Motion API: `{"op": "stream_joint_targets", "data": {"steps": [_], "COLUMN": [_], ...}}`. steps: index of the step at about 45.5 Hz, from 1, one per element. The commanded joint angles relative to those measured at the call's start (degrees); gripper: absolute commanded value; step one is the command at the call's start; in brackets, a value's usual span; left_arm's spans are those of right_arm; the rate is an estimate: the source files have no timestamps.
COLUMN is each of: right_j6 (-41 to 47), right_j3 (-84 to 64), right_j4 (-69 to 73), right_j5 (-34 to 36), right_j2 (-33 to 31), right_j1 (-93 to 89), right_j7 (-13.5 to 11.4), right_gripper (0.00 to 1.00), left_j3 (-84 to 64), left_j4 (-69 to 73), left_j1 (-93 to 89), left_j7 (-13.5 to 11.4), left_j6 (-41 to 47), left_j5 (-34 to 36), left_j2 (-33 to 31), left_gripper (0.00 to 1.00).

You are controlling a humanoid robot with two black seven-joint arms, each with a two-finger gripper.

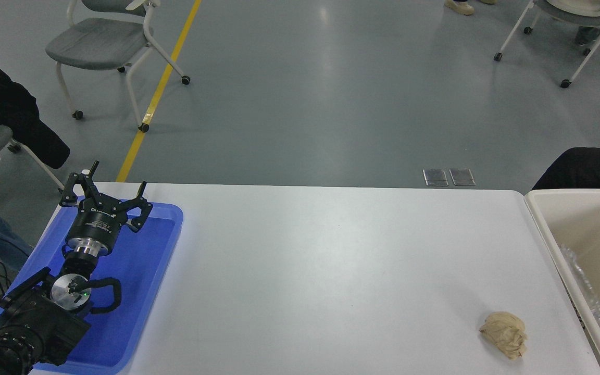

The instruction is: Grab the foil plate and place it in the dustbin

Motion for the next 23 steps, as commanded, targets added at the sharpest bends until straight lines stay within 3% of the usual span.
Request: {"op": "stream_joint_targets", "data": {"steps": [1, 15, 23], "right_j6": [0.47, 0.56, 1.88], "right_j3": [-0.18, -13.97, -28.38], "right_j4": [2.58, 28.49, 42.3], "right_j5": [-0.74, -4.35, -4.26], "right_j2": [-0.18, -11.6, -12.83], "right_j1": [3.36, 21.62, 37.09], "right_j7": [-0.02, -0.29, -0.11], "right_gripper": [1.0, 1.0, 1.0], "left_j3": [0.0, 0.0, 0.0], "left_j4": [0.01, 0.01, -0.16], "left_j1": [-0.09, -0.09, -0.09], "left_j7": [0.0, 0.0, 0.0], "left_j6": [0.0, 0.0, 0.0], "left_j5": [0.0, 0.0, 0.0], "left_j2": [-0.09, -0.26, -0.26], "left_gripper": [1.0, 1.0, 1.0]}}
